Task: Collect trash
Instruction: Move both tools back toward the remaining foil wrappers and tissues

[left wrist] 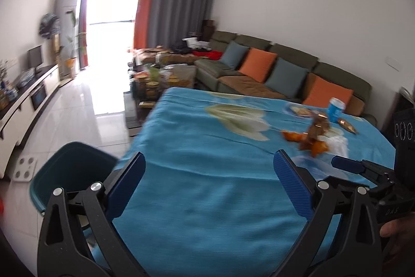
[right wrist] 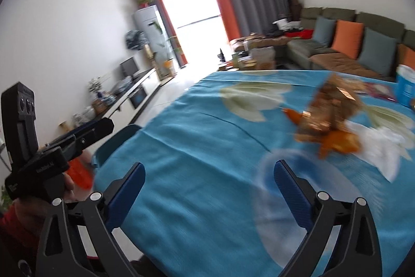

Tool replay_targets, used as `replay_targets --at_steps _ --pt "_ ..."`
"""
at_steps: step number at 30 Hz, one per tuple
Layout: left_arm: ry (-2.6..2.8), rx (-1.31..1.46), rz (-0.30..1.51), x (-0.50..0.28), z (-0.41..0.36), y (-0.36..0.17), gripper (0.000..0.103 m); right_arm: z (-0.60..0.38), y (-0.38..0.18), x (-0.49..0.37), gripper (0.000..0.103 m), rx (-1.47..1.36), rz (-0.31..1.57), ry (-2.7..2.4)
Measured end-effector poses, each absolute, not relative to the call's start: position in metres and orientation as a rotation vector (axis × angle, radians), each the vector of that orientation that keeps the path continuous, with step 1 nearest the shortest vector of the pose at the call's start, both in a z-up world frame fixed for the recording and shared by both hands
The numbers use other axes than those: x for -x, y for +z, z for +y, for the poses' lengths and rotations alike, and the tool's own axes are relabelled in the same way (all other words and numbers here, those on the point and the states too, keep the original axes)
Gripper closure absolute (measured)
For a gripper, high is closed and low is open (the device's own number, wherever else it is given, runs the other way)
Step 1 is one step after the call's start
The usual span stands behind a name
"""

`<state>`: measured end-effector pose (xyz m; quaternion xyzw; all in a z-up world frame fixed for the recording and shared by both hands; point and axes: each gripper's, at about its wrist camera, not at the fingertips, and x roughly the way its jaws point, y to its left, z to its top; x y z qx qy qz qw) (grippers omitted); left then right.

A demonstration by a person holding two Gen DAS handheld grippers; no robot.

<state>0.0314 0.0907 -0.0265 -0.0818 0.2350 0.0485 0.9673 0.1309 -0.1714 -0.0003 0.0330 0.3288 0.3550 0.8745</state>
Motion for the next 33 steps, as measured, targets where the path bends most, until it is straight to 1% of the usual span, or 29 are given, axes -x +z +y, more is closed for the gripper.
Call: replay_targets --at_steps 12,17,33 --pt "-0.079 0.12 0.503 -0.04 0.035 -0.033 0.006 -0.237 -0.016 -0.112 0.007 -0.164 0.677 0.56" --pt "-0.145 0.093 0.508 -0.043 0.015 -0.036 0.006 -0.255 -0.01 -0.105 0.007 -0.181 0.651 0.508" --pt "-0.233 0.043 0.49 -0.057 -0.005 -0.029 0.006 -0.28 0.001 -0.1 0.007 -0.208 0.612 0.377"
